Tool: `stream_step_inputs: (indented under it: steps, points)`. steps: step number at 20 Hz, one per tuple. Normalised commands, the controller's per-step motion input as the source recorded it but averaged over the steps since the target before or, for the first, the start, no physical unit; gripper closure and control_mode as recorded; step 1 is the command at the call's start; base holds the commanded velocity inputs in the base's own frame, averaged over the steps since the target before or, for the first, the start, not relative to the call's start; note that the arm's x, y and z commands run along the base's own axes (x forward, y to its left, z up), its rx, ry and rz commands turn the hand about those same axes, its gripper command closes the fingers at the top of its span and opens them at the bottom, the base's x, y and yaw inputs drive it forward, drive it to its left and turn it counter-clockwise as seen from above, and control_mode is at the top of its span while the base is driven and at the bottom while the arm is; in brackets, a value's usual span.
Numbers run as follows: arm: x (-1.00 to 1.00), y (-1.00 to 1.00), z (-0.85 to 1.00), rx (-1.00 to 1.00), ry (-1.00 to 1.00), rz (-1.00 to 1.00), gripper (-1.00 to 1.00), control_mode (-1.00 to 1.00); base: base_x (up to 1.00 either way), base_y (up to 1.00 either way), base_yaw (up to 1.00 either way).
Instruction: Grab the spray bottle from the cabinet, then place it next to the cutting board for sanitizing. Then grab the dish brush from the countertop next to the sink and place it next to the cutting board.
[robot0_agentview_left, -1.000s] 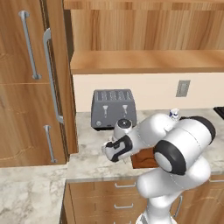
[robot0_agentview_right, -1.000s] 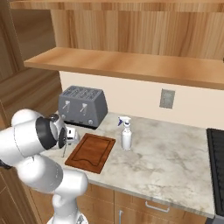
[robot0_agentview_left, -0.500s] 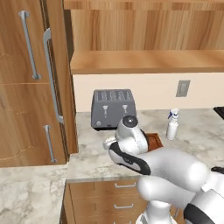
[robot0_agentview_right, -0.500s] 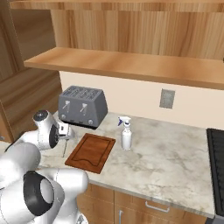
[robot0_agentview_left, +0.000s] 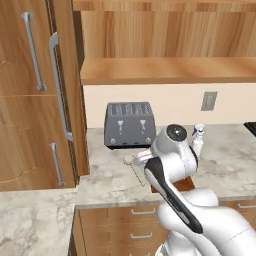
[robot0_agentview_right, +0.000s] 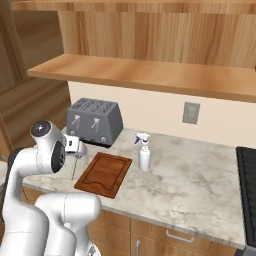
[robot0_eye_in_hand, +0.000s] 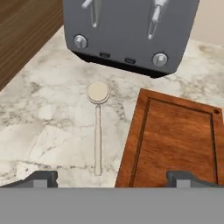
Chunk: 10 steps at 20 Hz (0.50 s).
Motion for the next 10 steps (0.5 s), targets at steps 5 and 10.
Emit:
stream_step_inputs:
  steps: [5,10]
  points:
    - [-0.65,-0.41,1.0,0.0,0.06,-0.02,-1.0,-1.0,0.0,0.0,0.0]
    - [-0.78,-0.41,1.0,0.0,0.0,-0.04,-1.0,-1.0,0.0,0.0,0.0]
